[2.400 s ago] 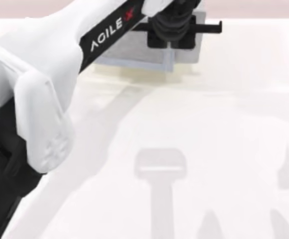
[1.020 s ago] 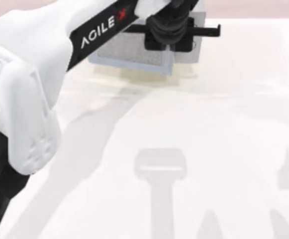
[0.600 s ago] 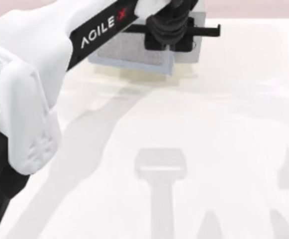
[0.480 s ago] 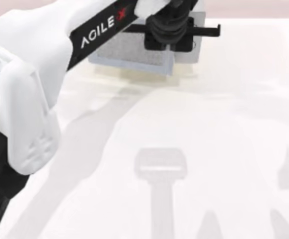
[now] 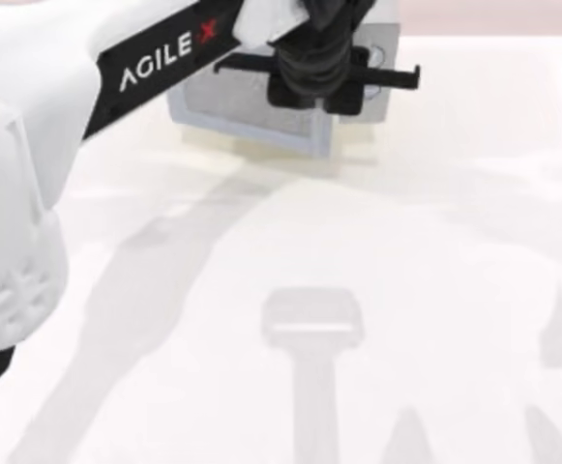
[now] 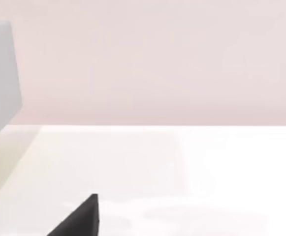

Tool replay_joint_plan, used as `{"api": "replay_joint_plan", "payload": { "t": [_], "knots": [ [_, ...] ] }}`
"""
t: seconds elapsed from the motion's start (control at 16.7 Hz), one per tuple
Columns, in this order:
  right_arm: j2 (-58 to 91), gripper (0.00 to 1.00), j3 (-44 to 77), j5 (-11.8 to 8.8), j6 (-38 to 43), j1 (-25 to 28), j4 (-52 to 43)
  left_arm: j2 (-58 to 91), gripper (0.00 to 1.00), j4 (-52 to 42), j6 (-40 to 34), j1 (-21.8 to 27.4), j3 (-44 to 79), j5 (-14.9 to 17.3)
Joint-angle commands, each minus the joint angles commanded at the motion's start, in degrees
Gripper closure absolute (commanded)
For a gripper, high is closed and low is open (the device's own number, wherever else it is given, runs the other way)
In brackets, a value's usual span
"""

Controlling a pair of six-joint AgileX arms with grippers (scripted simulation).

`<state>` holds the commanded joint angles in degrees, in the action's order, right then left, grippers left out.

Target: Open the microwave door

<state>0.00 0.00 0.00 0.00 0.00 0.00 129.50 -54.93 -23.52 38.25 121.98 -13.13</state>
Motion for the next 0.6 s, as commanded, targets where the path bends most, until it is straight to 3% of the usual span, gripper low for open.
{"api": "replay_joint_plan", "payload": {
  "t": [0.6],
  "knots": [
    [0.0,0.00,0.0,0.0,0.0,0.0,0.0,-0.3,1.00,0.3,0.2,0.0,-0.4,0.2]
  ]
}}
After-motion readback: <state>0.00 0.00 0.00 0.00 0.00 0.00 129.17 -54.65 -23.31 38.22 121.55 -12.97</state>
